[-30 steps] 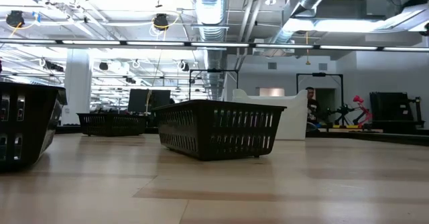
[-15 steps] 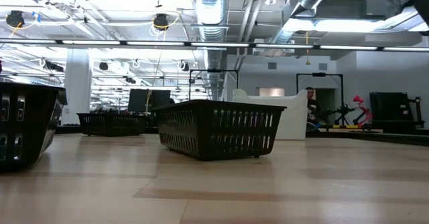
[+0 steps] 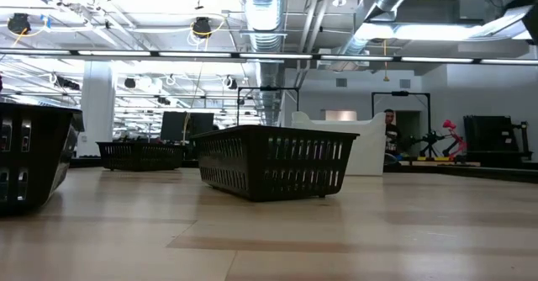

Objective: Stack baskets by color
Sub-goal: Stack the bottom green bin on the green bin

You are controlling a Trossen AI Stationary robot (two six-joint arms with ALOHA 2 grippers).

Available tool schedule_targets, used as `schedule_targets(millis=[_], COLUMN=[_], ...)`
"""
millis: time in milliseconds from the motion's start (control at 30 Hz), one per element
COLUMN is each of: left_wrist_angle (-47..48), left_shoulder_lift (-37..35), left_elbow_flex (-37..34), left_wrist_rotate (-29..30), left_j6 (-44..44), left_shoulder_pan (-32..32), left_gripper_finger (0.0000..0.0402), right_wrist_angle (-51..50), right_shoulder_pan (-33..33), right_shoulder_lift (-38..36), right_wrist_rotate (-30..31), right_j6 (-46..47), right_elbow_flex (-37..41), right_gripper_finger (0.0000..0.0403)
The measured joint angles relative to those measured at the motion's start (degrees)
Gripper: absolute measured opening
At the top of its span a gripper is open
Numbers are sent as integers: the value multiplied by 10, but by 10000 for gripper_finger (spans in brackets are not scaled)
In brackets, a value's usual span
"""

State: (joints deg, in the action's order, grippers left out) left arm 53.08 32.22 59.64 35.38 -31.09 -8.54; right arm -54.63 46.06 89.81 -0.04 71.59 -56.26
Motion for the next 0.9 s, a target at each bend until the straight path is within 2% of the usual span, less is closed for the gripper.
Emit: schedule_targets(millis=[300,400,600,700,900], left_wrist_angle=[0,0,0,0,0], left_shoulder_lift=[0,0,0,0,0], left_elbow_flex=[0,0,0,0,0], left_wrist_rotate=[13,13,11,14,14], left_j6=[0,0,0,0,0], left_shoulder_pan=[0,0,0,0,0], left_gripper_finger=[256,256,256,256,256], right_wrist_angle=[14,15,29,36,16], right_shoulder_pan=[5,3,-22,-38,-82], right_shoulder_lift=[30,36,41,40,39], right_wrist_rotate=[0,0,8,23,49], right_j6=[0,-4,-16,-32,-129], right_elbow_flex=[1,1,0,0,-26], right_gripper_finger=[137,105,14,19,8])
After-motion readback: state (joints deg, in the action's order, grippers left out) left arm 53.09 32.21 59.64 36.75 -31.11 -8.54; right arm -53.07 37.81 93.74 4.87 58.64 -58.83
